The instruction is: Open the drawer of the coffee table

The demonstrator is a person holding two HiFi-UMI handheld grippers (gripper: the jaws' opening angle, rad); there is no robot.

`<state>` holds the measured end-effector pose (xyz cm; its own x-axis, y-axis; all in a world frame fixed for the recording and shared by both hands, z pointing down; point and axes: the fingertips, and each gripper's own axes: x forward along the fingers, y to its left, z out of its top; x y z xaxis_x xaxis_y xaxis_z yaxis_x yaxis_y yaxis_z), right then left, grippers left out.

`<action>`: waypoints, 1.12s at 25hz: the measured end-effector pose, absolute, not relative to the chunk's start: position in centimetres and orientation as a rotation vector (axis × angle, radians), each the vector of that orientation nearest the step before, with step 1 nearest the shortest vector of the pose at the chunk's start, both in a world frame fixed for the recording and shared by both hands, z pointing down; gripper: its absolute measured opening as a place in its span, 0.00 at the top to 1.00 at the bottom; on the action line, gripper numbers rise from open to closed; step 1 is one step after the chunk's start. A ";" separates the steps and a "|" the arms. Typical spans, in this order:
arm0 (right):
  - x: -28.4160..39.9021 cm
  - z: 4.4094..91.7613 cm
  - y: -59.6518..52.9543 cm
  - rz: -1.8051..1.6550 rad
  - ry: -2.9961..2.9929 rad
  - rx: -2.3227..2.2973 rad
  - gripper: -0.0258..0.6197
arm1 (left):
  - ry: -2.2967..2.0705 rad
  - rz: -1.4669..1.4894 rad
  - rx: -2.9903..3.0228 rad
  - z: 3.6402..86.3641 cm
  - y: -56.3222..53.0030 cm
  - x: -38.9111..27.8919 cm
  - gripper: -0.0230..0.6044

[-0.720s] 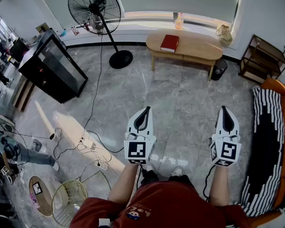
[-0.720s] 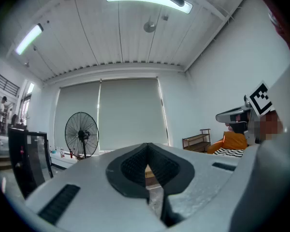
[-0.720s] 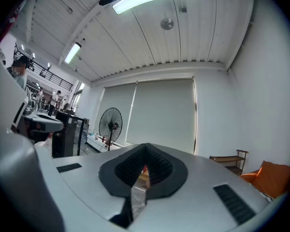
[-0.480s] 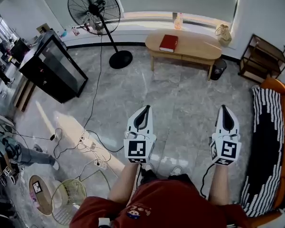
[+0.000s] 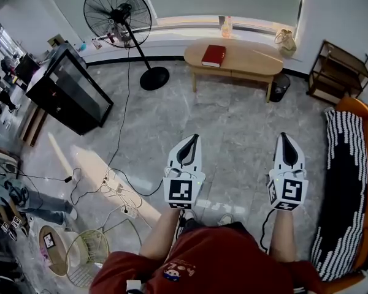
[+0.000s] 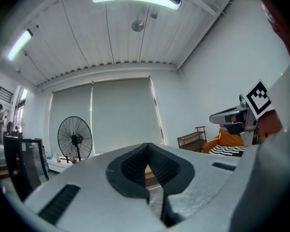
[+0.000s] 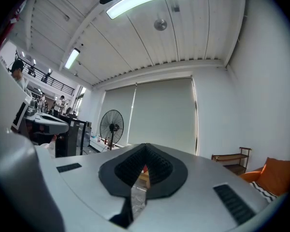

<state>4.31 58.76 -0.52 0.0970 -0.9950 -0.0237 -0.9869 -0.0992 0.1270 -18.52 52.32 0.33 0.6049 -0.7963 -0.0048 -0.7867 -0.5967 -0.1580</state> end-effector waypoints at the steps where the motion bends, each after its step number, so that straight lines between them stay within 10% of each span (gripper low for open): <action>1: 4.5 -0.4 58.9 -0.157 -2.060 2.262 0.97 | 1.329 -0.101 -2.684 0.4 52.5 -18.0 0.95; 12: 7.8 0.6 60.7 -0.130 -2.108 2.247 0.97 | 1.369 -0.119 -2.665 0.6 54.2 -13.9 0.94; 20: 9.5 1.3 61.6 -0.095 -2.104 2.271 0.97 | 1.425 -0.131 -2.697 1.3 54.1 -12.6 0.68; 28: 10.4 1.8 61.5 -0.085 -2.114 2.282 0.97 | 1.424 -0.179 -2.670 2.1 54.2 -11.1 0.66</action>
